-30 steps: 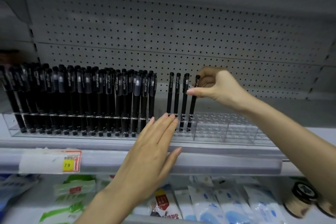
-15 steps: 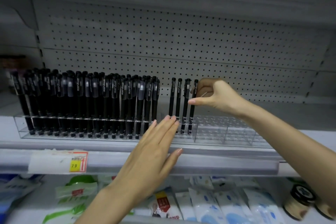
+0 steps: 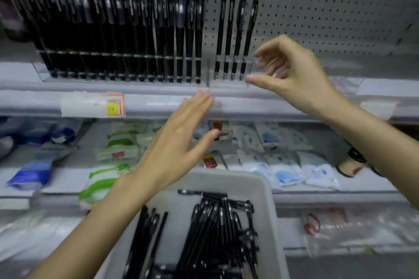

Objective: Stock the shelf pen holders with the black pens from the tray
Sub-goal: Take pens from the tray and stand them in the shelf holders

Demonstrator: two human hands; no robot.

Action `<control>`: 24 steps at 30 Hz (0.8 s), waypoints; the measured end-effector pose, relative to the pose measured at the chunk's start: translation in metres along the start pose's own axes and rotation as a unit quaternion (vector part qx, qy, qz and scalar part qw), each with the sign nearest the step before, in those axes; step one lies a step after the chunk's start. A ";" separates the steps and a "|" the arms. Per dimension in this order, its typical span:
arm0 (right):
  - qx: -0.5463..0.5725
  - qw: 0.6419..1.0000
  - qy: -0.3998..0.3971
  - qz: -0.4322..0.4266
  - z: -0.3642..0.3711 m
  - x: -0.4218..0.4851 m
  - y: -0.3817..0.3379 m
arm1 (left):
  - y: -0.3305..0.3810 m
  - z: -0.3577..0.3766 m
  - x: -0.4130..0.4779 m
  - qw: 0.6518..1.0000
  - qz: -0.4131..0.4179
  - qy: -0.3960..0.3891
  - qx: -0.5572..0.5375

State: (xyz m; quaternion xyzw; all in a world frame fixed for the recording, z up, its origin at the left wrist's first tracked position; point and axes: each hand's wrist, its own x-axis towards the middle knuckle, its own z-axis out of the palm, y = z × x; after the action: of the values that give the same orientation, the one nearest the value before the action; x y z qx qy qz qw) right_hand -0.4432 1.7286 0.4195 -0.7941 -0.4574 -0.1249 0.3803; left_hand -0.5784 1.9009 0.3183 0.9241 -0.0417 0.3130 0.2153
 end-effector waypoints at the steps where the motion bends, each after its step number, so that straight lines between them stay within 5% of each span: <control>1: 0.028 0.999 -0.017 0.004 0.011 -0.015 -0.002 | 0.000 0.003 -0.011 1.000 -0.008 -0.009 -0.002; 10: 0.149 0.941 -0.210 0.218 0.141 -0.170 0.046 | -0.017 0.038 -0.164 0.984 -0.127 -0.128 0.012; 16: -0.051 0.923 -0.313 0.218 0.163 -0.210 0.072 | -0.001 0.043 -0.230 0.966 -0.180 -0.178 0.047; 24: -0.104 0.878 -0.338 0.323 0.171 -0.222 0.052 | 0.008 0.063 -0.243 0.940 -0.205 -0.227 0.149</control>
State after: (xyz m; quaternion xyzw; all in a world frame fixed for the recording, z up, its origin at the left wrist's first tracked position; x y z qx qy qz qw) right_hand -0.5481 1.6954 0.1562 -0.9266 -0.2608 0.2338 0.1366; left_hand -0.7389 1.8530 0.1318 0.9806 0.1479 0.0467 0.1196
